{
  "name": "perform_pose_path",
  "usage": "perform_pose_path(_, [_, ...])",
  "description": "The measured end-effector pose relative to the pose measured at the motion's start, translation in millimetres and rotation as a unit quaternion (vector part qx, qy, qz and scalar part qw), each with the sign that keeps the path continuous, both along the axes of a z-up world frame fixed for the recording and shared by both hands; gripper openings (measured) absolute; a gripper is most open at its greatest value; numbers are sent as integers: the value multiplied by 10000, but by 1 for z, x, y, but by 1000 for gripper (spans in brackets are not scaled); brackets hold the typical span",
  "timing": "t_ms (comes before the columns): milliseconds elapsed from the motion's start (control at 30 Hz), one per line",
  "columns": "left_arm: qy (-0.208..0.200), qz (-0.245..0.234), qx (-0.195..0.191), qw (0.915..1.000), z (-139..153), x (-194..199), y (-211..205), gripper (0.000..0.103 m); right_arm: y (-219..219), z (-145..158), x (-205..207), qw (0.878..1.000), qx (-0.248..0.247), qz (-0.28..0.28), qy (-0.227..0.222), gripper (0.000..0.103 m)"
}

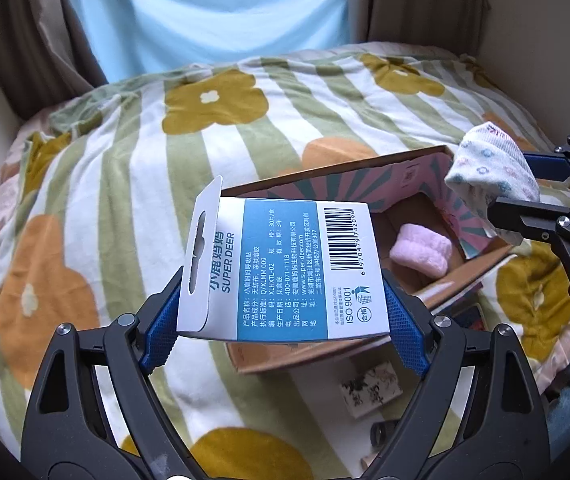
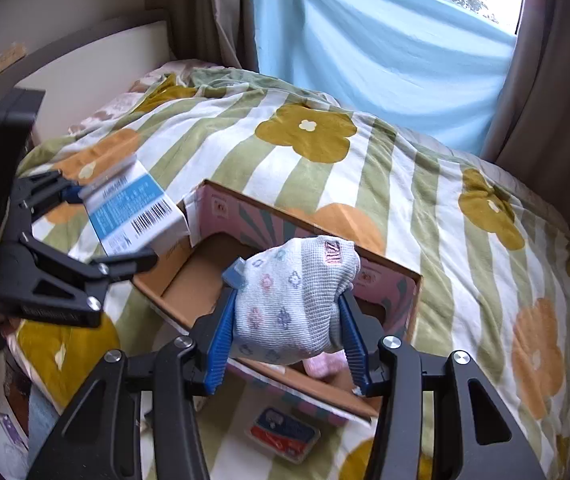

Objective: Organize objects
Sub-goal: 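Carry the package and sock into the pink box and open both grippers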

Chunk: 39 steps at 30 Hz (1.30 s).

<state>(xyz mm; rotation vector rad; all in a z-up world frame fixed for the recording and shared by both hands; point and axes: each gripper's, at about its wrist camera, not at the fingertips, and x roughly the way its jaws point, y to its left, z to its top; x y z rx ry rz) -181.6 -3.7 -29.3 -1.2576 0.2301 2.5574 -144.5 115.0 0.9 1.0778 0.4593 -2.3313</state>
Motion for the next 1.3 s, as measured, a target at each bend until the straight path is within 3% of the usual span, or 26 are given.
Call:
perform_pose_path(233, [-360, 90, 9, 9993, -44, -38, 5, 87, -14, -30, -50, 9986, -205, -277, -409, 45])
perform_pose_path(467, [-565, 146, 0, 9983, -72, -52, 6, 87, -16, -58, -71, 9967, -174, -348, -714, 45])
perform_pose_path(633, [-495, 110, -146, 9986, -73, -53, 11, 87, -13, -66, -80, 9955, -212, -379, -848, 45])
perform_pose_path(800, [-501, 67, -50, 9987, -68, -52, 14, 88, -11, -64, -83, 9951, -340, -405, -837, 48])
perform_pose_path(867, [-447, 120, -30, 9989, -65, -51, 13, 90, -10, -62, -86, 9944, -342, -479, -877, 59])
perform_pose_path(933, [-409, 155, 35, 9990, -60, -49, 11, 102, -8, -59, -87, 9936, -376, -554, -914, 75])
perform_pose_path(967, [-392, 156, 76, 9991, -59, -48, 10, 103, -7, -57, -86, 9936, -411, -557, -890, 76])
perform_pose_path(1300, [-260, 145, 7, 9996, -44, -31, 10, 103, 1, -48, -76, 9935, -488, -609, -829, 76])
